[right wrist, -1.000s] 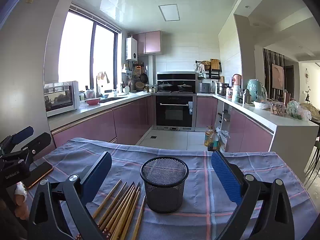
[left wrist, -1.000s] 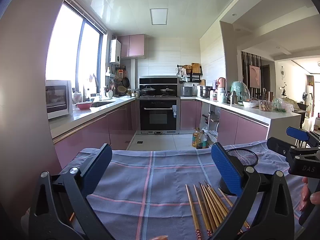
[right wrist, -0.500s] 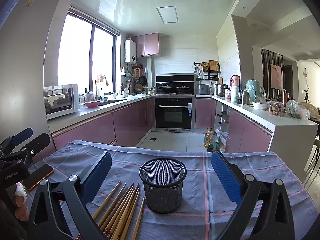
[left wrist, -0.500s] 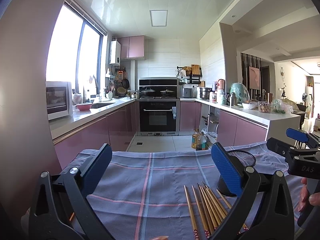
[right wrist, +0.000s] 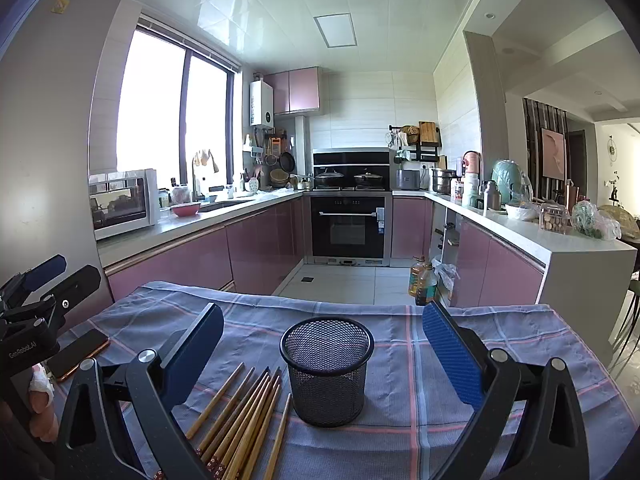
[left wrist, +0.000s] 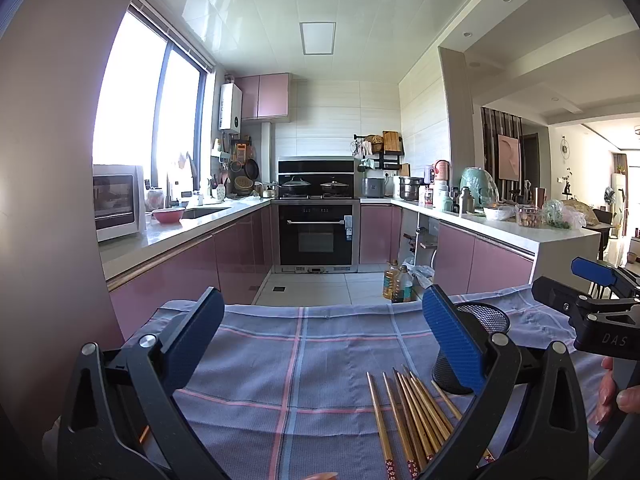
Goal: Organize utensils
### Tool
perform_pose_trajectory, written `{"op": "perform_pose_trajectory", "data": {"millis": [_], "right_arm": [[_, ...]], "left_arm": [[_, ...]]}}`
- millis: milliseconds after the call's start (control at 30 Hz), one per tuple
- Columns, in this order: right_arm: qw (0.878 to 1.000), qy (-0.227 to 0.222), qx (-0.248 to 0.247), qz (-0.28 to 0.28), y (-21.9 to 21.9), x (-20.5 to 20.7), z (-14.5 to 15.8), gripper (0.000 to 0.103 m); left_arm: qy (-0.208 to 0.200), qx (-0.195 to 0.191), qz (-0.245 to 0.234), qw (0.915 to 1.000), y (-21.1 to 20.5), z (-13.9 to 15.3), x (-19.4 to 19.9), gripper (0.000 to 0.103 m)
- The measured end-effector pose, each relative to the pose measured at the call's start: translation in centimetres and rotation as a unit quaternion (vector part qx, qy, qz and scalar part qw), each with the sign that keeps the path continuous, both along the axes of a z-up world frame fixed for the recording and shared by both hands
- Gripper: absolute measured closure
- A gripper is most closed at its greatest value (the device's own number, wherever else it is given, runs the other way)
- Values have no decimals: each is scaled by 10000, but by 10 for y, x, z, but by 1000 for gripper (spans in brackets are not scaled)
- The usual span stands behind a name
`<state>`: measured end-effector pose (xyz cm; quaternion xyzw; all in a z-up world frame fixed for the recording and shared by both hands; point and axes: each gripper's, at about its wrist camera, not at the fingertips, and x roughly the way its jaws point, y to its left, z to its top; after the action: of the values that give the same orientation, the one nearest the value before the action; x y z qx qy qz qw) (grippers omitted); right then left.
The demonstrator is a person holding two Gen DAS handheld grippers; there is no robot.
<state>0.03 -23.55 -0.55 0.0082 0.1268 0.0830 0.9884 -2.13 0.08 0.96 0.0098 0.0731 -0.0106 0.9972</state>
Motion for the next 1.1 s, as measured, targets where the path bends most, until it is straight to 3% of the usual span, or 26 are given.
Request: {"op": "perform_pose_trajectory", "data": {"millis": [1100], "right_arm": [[10000,4,23,40,0,-1,1,7]], "left_arm": [[1,-4,-12,10000,-1,2,-2,5]]}}
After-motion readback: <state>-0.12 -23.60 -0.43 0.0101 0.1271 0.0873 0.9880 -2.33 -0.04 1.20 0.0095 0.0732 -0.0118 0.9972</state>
